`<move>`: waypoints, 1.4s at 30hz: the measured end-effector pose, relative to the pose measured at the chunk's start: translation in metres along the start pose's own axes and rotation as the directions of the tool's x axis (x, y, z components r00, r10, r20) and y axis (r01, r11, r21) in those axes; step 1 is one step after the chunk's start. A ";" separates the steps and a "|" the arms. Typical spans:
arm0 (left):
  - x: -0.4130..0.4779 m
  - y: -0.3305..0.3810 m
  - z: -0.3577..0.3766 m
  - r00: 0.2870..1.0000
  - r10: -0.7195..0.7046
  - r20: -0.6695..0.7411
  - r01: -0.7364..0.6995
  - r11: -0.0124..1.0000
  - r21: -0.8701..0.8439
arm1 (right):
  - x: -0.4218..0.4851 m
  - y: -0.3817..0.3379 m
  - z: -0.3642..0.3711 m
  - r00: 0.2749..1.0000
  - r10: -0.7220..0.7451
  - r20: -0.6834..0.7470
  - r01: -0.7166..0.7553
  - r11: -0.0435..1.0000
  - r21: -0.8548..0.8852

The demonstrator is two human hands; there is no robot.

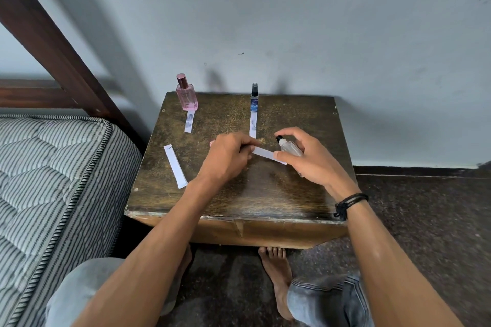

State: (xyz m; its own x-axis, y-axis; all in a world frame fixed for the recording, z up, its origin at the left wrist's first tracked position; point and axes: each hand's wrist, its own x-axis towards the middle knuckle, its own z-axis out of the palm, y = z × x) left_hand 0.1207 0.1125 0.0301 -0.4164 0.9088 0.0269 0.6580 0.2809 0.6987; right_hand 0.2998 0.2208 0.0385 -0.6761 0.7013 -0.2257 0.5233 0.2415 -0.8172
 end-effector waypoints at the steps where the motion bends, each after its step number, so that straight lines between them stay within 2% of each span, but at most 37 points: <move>1: 0.000 -0.001 -0.001 0.999 -0.042 -0.003 0.042 0.999 -0.020 | 0.000 0.000 0.001 1.000 -0.009 -0.005 0.009 1.000 -0.021; 9: -0.002 0.000 0.001 0.990 -0.136 -0.024 0.135 0.989 -0.067 | -0.001 -0.005 0.011 0.996 -0.090 0.028 0.094 0.980 -0.176; 17: 0.002 -0.006 -0.003 0.986 -0.164 0.037 0.165 0.985 -0.046 | -0.005 -0.007 0.014 0.990 -0.133 0.046 0.141 0.912 -0.386; 23: 0.003 -0.009 -0.003 0.987 -0.159 0.016 0.159 0.987 -0.012 | -0.005 -0.005 0.014 0.985 -0.161 0.054 0.170 0.904 -0.393; 31: 0.001 -0.005 -0.006 0.986 -0.164 -0.026 0.164 0.987 0.001 | -0.005 -0.002 0.024 0.969 -0.214 0.122 0.246 0.844 -0.477; 42: 0.002 -0.004 -0.013 0.966 -0.252 0.053 0.257 0.957 -0.133 | -0.002 0.001 0.030 0.959 -0.258 0.116 0.280 0.813 -0.510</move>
State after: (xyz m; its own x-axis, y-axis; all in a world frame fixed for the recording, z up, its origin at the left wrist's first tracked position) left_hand 0.1086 0.1090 0.0368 -0.5353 0.8234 -0.1881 0.4390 0.4615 0.7709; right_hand 0.2860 0.1996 0.0216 -0.8436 0.5327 -0.0672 0.5006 0.7352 -0.4569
